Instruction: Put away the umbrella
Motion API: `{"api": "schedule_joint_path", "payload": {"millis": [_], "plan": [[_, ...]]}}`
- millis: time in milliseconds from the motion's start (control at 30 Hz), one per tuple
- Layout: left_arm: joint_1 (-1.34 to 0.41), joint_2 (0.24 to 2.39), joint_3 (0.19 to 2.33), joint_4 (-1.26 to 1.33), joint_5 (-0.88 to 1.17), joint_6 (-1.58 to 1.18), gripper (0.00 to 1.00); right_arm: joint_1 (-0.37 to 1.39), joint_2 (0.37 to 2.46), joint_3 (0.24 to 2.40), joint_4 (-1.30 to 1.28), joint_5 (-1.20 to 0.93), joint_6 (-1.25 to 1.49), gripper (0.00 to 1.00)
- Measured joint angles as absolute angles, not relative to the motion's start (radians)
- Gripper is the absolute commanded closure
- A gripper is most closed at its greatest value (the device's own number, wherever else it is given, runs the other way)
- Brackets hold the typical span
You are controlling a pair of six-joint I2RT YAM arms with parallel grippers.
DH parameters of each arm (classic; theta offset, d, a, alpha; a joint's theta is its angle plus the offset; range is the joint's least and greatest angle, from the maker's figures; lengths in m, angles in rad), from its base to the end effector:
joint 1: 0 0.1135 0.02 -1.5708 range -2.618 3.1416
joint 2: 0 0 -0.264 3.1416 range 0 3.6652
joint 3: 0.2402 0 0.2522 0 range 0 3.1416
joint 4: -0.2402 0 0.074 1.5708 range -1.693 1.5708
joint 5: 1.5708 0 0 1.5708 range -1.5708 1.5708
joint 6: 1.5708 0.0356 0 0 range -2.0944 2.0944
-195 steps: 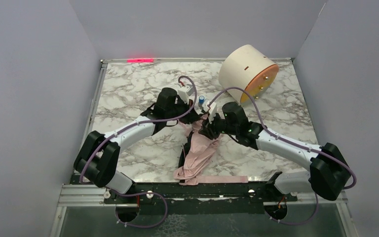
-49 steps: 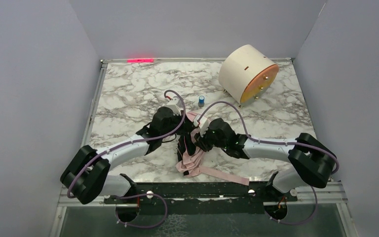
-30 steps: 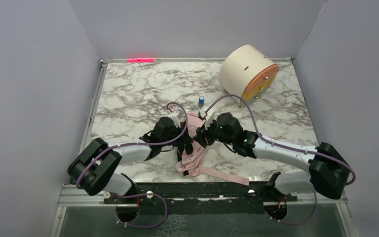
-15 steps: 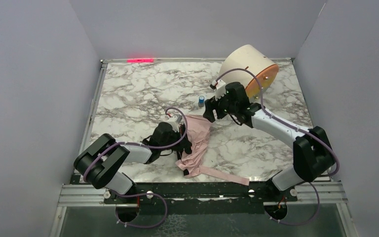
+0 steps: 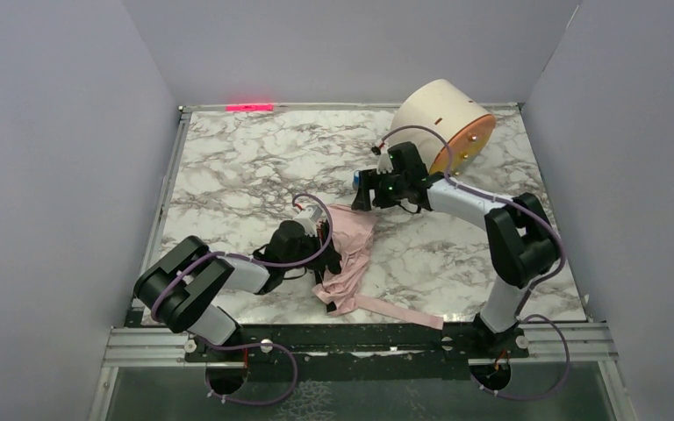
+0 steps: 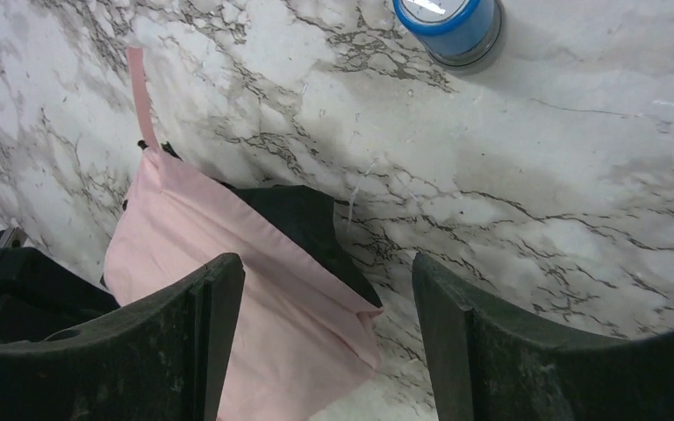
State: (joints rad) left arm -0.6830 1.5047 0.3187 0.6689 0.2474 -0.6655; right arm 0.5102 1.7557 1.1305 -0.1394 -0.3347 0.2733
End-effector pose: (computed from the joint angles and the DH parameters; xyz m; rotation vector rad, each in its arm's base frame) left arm 0.1841 -0.1610 0.1188 0.1825 2.2495 -1.0361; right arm 0.3258 0.1957 0.2038 -0.4570 2.3714 0.7683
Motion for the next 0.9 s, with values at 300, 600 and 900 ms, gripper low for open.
{"api": "schedule_joint_path", "payload": {"millis": [300,600,900], "plan": [[-0.697,1.509,0.318,0.676,0.245,-0.665,1.0,0.508,1.925,1.177,-0.072,-0.45,0.371,0.56],[-0.702,1.512,0.318,0.68,0.241,-0.665,1.0,0.507,1.84,1.093,0.078,-0.524,0.345,0.78],[-0.702,1.515,0.319,0.681,0.241,-0.665,1.0,0.504,1.7,1.023,0.148,-0.554,0.199,0.69]]}}
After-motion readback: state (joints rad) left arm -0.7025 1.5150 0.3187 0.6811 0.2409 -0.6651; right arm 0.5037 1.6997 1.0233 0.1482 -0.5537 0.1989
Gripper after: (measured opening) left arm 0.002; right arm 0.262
